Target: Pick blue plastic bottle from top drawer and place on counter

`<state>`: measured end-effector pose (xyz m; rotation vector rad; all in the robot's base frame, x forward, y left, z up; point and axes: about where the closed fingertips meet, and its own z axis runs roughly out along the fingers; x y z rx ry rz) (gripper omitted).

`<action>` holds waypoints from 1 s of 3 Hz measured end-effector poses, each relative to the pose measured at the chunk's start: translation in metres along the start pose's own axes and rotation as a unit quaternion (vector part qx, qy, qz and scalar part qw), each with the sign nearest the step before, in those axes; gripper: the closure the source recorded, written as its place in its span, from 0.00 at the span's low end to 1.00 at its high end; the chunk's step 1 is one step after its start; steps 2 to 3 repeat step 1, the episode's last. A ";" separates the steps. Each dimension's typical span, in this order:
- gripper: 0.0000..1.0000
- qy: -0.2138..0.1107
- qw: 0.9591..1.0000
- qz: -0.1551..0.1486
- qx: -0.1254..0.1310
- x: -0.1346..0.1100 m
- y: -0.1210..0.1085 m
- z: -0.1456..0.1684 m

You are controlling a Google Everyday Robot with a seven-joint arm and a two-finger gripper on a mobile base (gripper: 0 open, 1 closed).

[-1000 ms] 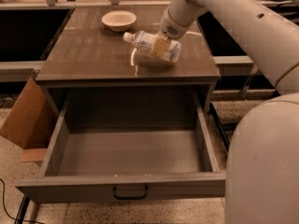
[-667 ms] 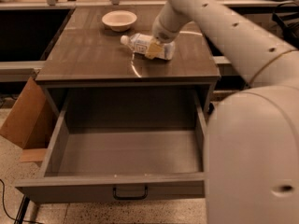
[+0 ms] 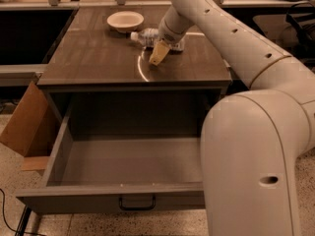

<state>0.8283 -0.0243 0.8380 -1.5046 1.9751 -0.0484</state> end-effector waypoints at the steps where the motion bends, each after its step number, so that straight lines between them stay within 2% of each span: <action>1: 0.00 0.000 1.000 0.000 0.000 0.000 0.000 0.000; 3: 0.00 0.000 1.000 0.000 0.000 0.000 0.000 0.000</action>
Offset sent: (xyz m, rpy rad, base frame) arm 0.0000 0.0000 0.0000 0.0000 0.0000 0.0000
